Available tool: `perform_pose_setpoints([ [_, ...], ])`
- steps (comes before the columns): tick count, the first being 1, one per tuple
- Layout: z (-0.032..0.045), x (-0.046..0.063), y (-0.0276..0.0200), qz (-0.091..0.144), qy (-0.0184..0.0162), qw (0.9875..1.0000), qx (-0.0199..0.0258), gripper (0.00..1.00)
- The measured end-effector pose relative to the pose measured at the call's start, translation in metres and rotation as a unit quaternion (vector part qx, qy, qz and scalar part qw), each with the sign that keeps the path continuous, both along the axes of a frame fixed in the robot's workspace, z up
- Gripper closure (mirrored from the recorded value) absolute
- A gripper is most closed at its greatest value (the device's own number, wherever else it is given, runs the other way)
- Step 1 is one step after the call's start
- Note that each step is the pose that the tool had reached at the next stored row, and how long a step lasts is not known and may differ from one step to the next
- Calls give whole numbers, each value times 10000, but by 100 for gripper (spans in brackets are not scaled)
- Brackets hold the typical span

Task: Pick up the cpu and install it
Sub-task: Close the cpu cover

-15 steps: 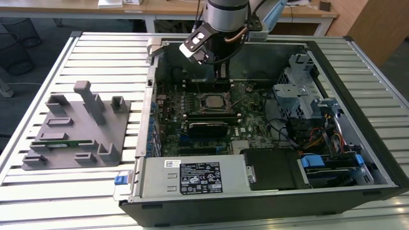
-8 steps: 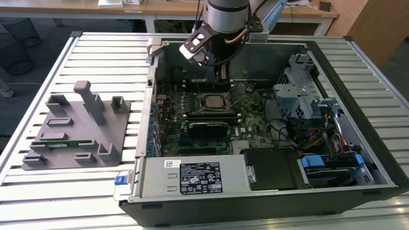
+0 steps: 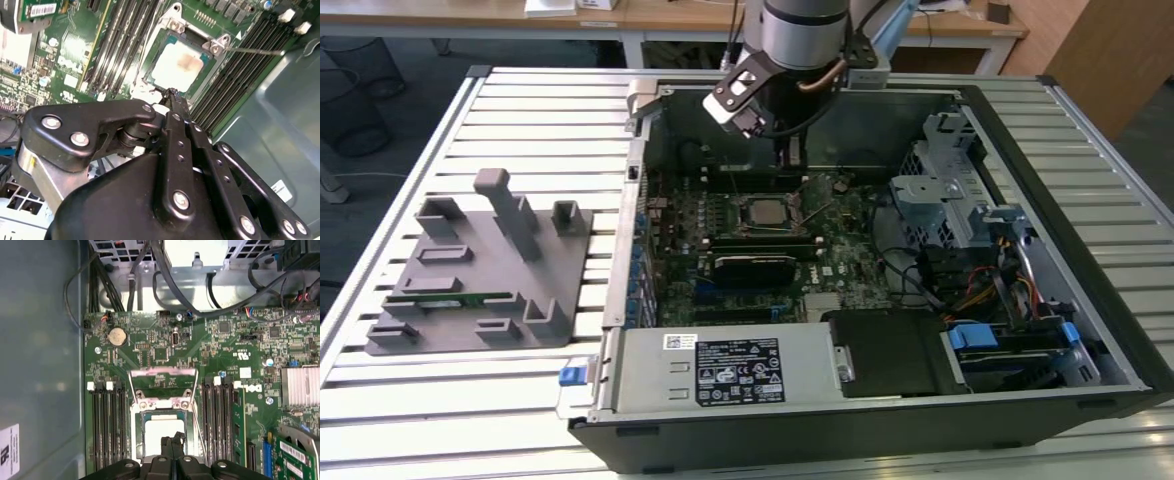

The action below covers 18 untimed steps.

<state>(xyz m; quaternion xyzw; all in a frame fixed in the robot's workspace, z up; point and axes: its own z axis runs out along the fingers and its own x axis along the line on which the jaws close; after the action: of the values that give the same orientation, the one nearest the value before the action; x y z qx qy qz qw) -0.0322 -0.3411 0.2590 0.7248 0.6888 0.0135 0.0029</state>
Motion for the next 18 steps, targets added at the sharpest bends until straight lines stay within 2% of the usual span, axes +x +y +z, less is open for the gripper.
perform_pose_setpoints([
  [7, 1, 90, 0, 0, 4, 10000, 0, 89],
  [18, 10, 95, 0, 0, 4, 10000, 0, 89],
])
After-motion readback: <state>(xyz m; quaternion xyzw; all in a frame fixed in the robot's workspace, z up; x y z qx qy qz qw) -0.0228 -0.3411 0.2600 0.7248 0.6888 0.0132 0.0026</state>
